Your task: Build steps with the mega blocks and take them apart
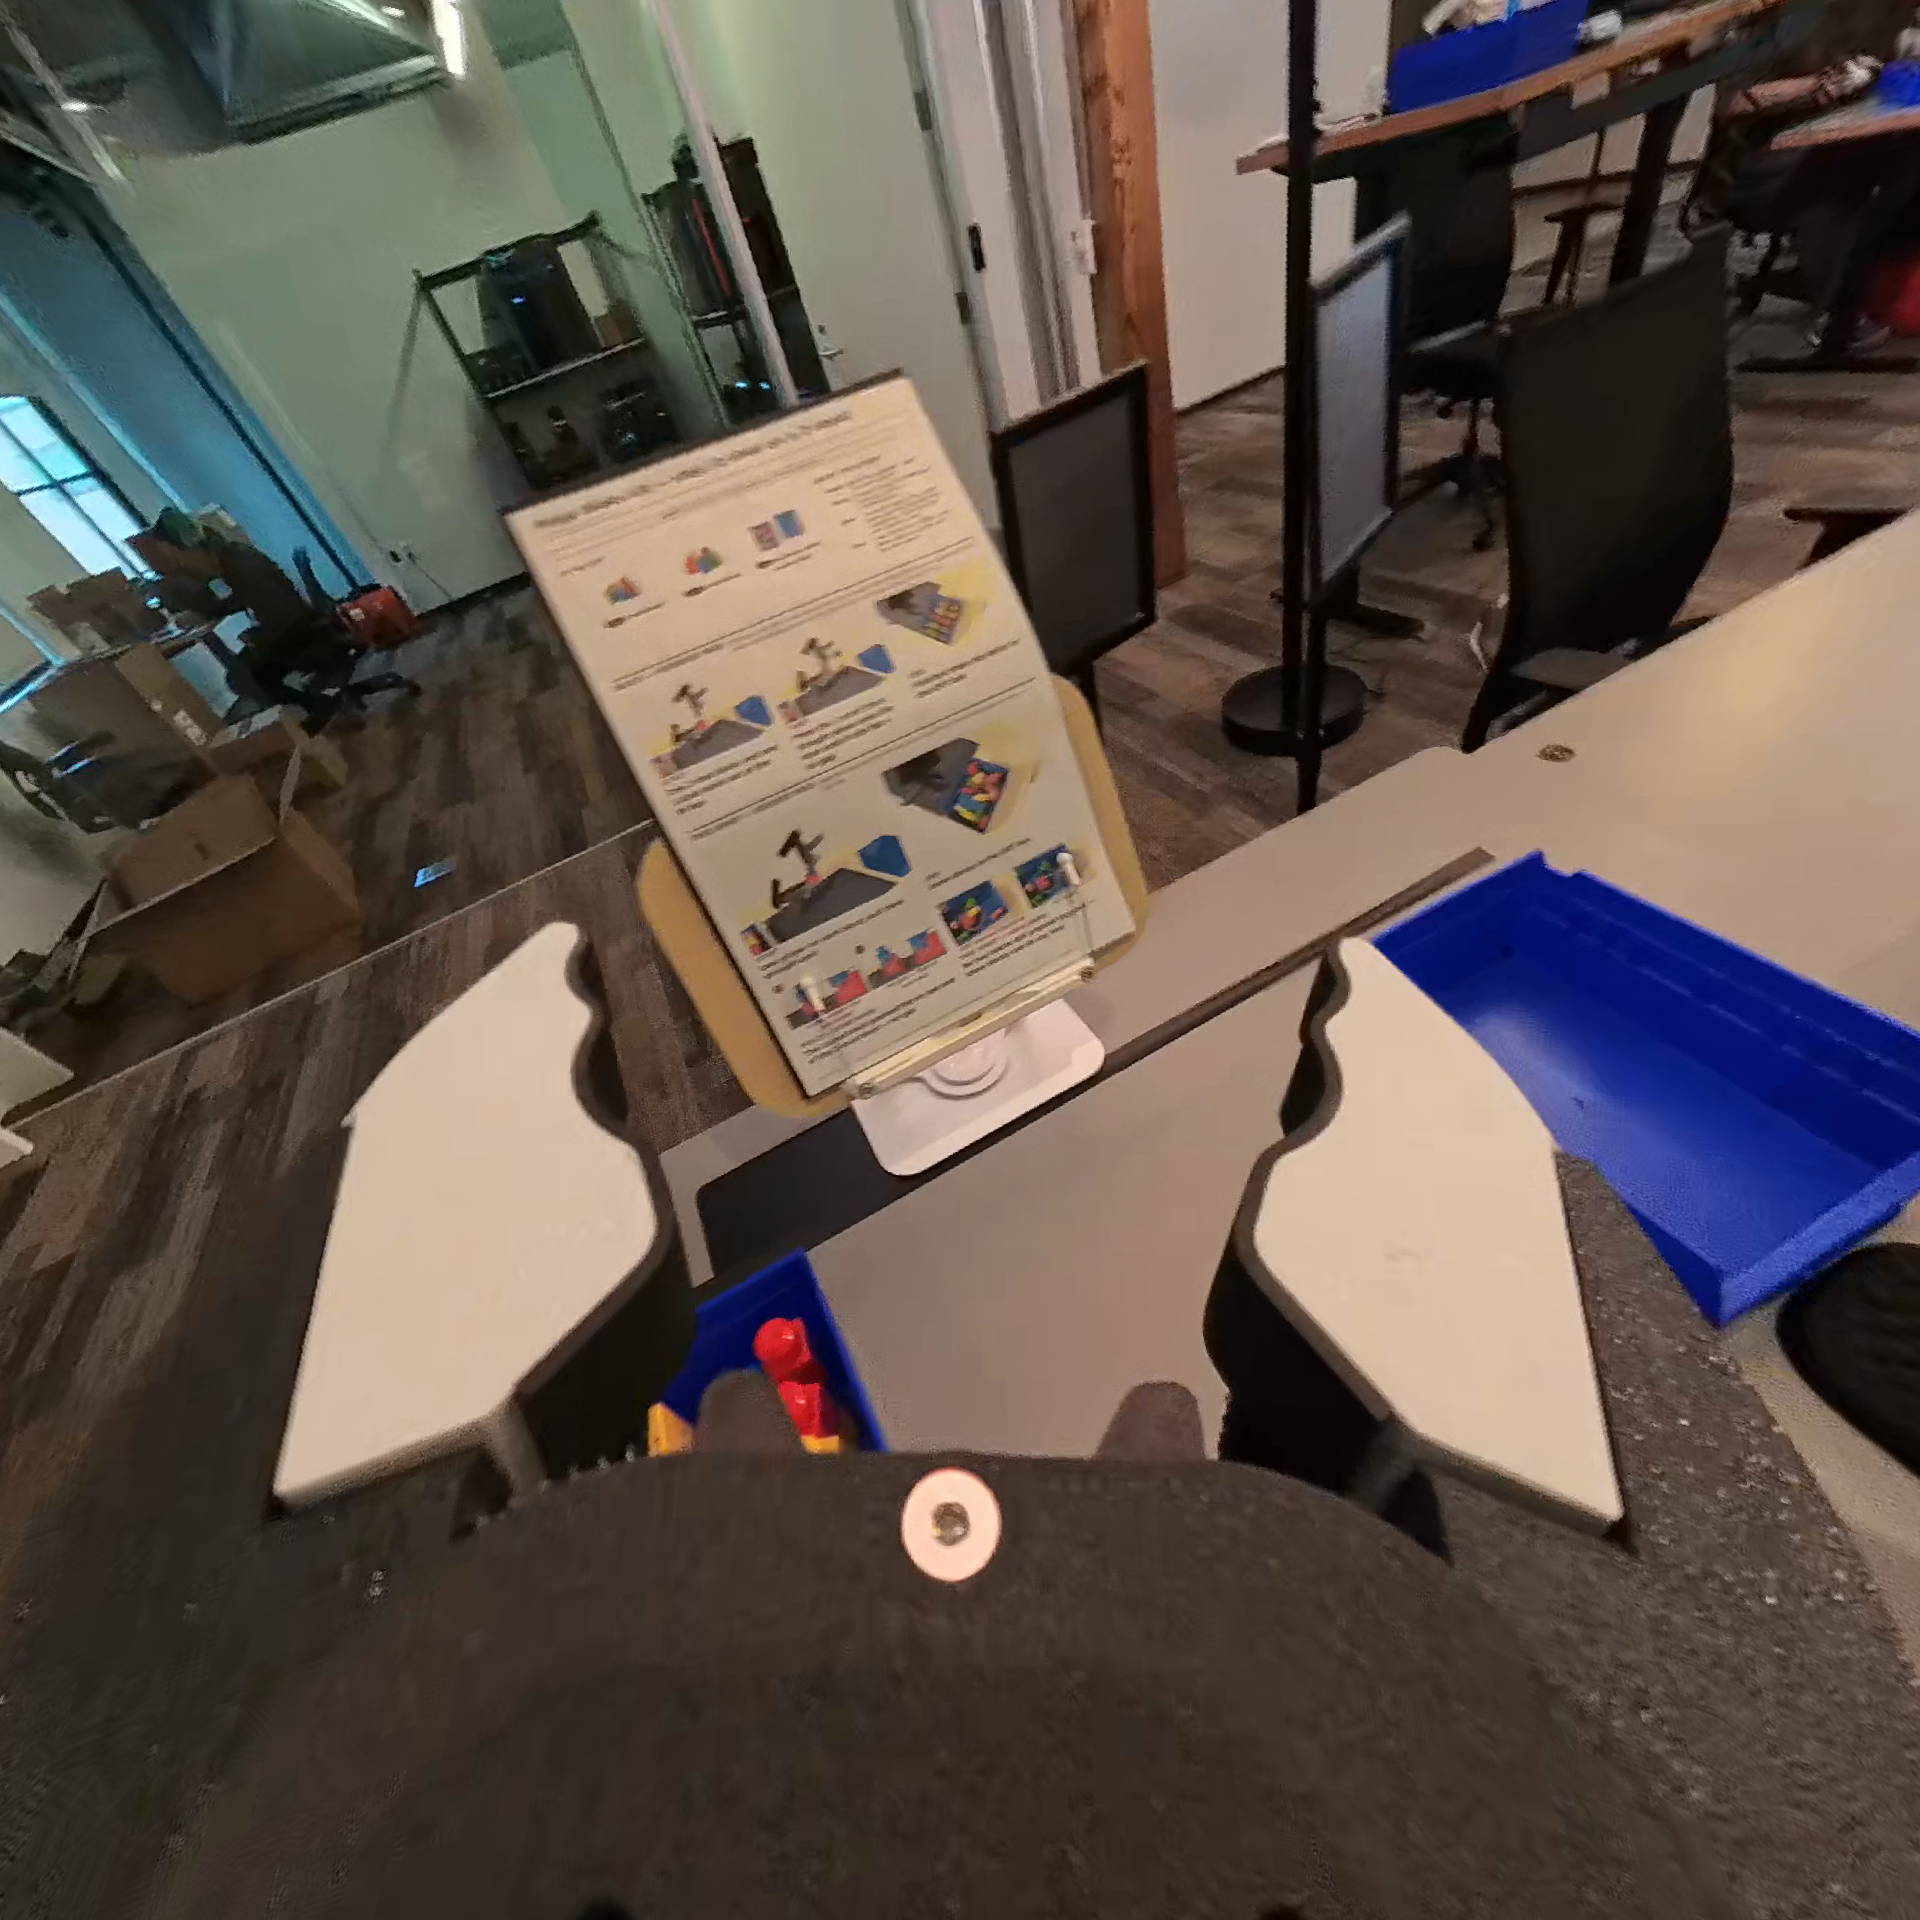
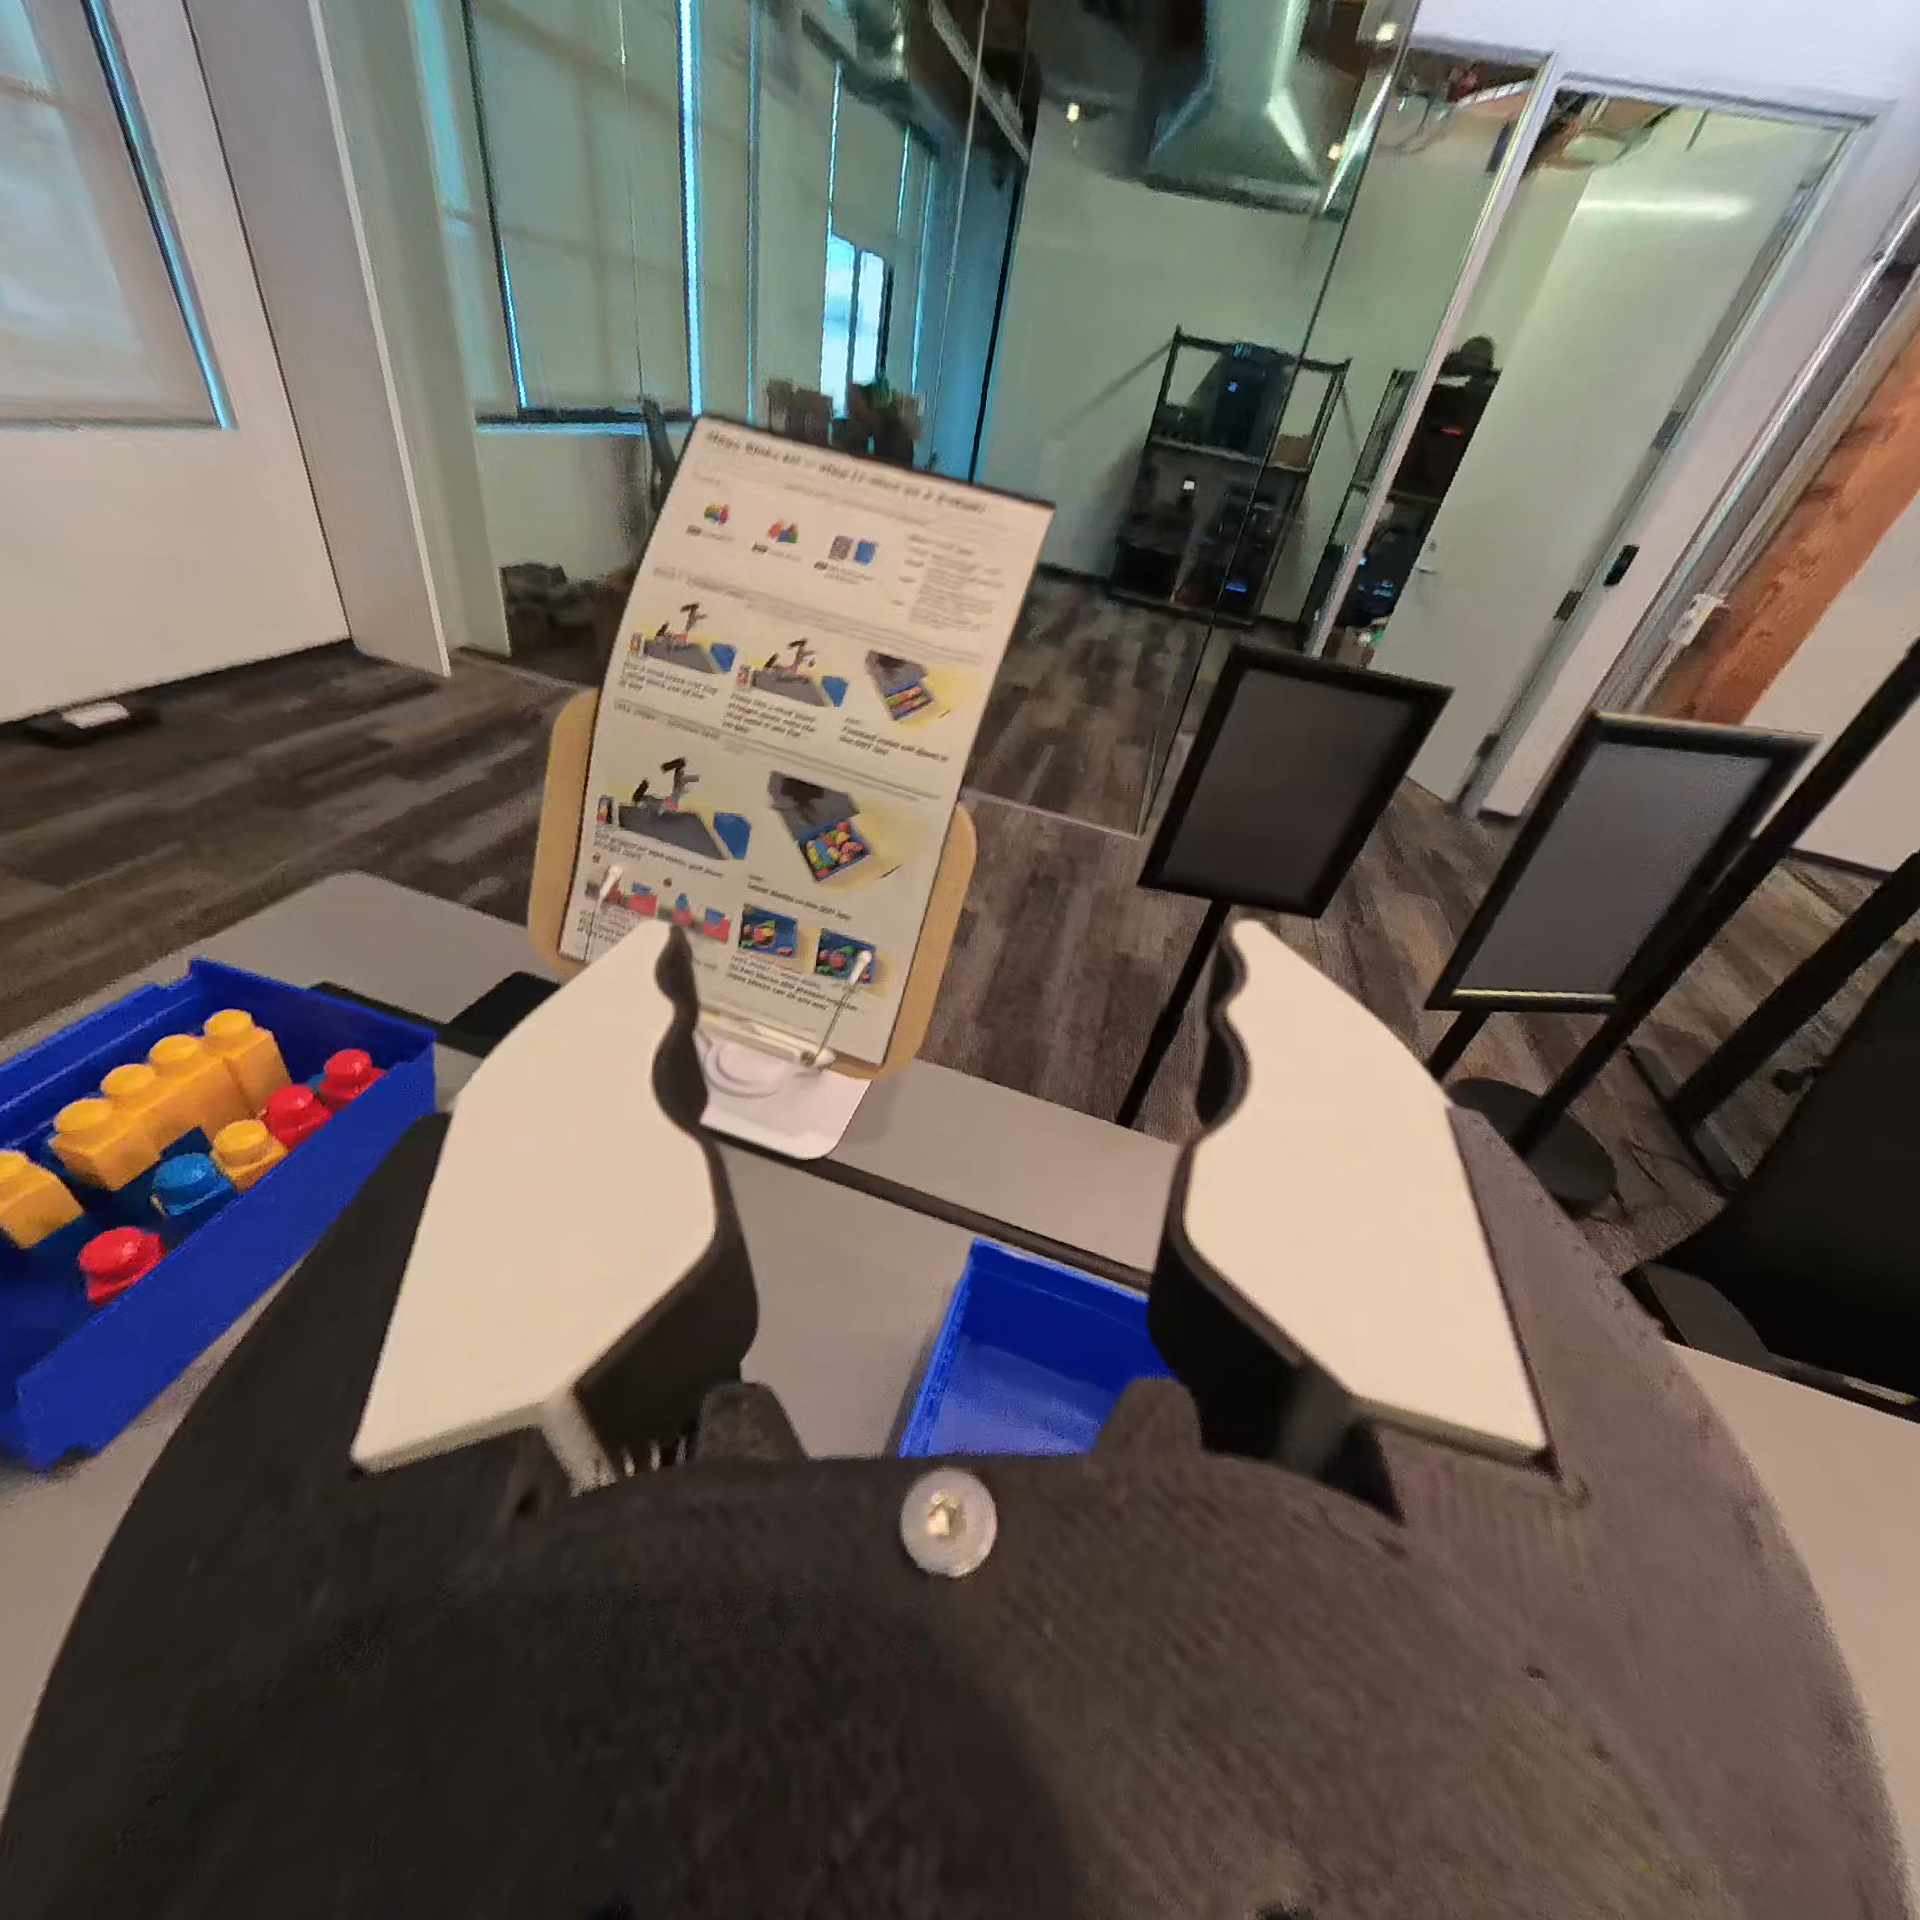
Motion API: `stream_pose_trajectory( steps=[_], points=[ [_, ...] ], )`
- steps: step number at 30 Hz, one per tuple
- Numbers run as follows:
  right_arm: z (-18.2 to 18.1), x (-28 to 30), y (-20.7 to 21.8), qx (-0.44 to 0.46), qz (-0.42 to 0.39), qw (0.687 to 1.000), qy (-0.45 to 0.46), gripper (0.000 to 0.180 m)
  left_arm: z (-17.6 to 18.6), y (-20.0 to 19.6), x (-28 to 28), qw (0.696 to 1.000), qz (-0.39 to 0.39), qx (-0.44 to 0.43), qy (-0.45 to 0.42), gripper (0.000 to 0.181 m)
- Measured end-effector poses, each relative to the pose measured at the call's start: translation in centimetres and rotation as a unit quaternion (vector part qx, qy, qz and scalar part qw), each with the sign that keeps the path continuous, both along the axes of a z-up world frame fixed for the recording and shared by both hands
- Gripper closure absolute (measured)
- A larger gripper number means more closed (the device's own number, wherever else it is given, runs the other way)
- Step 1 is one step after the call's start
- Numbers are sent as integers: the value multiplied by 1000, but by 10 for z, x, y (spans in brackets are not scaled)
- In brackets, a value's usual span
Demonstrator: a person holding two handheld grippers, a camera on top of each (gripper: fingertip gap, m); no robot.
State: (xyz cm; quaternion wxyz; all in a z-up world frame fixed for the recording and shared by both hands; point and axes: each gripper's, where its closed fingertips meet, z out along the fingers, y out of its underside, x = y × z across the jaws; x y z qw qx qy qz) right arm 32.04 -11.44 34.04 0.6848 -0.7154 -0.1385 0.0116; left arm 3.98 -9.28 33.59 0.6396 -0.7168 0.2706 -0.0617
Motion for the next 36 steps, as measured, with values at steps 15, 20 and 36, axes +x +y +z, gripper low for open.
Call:
stream_pose_trajectory(
  steps=[15, 20, 36],
  points=[
    [-202, -101, 93, -161, -66, 984, -45, 58, -197, 72, 48, 993, 87, -80, -27, 40],
    [-281, -104, 104, -222, -80, 971, -23, 58, -276, 86, 35, 976, 130, -144, -95, 42],
    [-481, -106, 100, -377, -102, 919, 46, 53, -460, 86, 0, 939, 231, -255, -16, 39]
  ],
)
